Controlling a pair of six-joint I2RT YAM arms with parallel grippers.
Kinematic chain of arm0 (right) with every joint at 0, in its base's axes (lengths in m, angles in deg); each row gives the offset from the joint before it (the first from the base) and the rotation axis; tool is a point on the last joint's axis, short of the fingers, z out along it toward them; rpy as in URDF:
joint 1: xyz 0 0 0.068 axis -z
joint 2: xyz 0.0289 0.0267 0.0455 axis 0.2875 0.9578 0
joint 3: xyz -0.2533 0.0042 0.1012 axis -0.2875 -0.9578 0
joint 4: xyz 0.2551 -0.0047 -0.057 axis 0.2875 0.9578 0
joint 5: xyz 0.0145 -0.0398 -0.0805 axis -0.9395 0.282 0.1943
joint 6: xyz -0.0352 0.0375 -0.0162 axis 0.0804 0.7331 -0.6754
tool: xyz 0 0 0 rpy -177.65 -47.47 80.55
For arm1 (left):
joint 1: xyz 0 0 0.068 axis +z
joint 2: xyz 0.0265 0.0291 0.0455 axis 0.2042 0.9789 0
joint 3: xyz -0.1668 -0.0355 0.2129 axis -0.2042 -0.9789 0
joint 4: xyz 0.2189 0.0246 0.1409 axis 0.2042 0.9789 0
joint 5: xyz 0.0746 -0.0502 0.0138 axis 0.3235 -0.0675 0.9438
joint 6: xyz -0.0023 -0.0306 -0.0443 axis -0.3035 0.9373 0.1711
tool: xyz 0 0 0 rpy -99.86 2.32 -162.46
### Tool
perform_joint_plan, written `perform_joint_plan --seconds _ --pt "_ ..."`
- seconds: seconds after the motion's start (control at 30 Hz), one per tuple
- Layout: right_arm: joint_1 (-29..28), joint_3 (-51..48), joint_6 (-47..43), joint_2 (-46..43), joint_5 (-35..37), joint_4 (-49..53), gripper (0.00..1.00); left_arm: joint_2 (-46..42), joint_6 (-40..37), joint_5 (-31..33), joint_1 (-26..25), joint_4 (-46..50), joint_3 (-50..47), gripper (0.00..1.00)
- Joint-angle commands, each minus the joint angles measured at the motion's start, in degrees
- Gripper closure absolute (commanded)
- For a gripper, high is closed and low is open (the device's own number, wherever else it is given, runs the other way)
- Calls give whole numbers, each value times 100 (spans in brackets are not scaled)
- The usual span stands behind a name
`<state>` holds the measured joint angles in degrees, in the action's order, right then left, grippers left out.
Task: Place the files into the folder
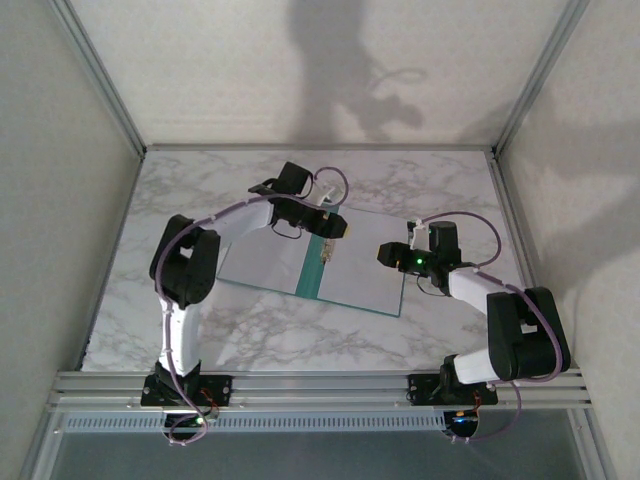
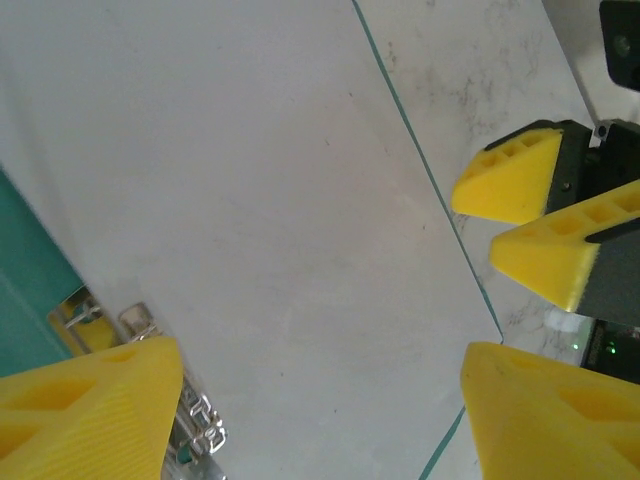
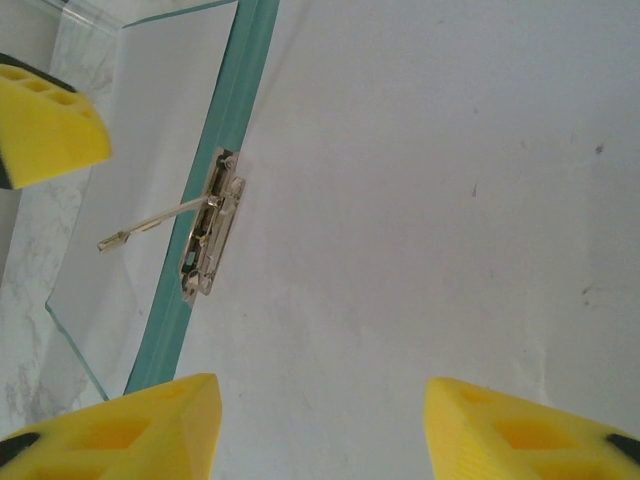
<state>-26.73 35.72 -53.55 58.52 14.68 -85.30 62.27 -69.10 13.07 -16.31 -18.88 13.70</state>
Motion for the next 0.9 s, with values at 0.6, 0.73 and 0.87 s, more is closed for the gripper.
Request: perform_joint_plan --seconds 0.6,0.73,0.87 --pt "-50 638 90 -961 -106 1357 42 -1811 2771 3241 1863 -1260 -2954 22" --pt "-48 738 168 -1104 -32 1649 41 -1874 2814 3328 1896 -1316 -3339 22" --pt "-51 805 242 -1158 -1 1765 41 -2019 2904 3237 1884 -1421 -3708 22"
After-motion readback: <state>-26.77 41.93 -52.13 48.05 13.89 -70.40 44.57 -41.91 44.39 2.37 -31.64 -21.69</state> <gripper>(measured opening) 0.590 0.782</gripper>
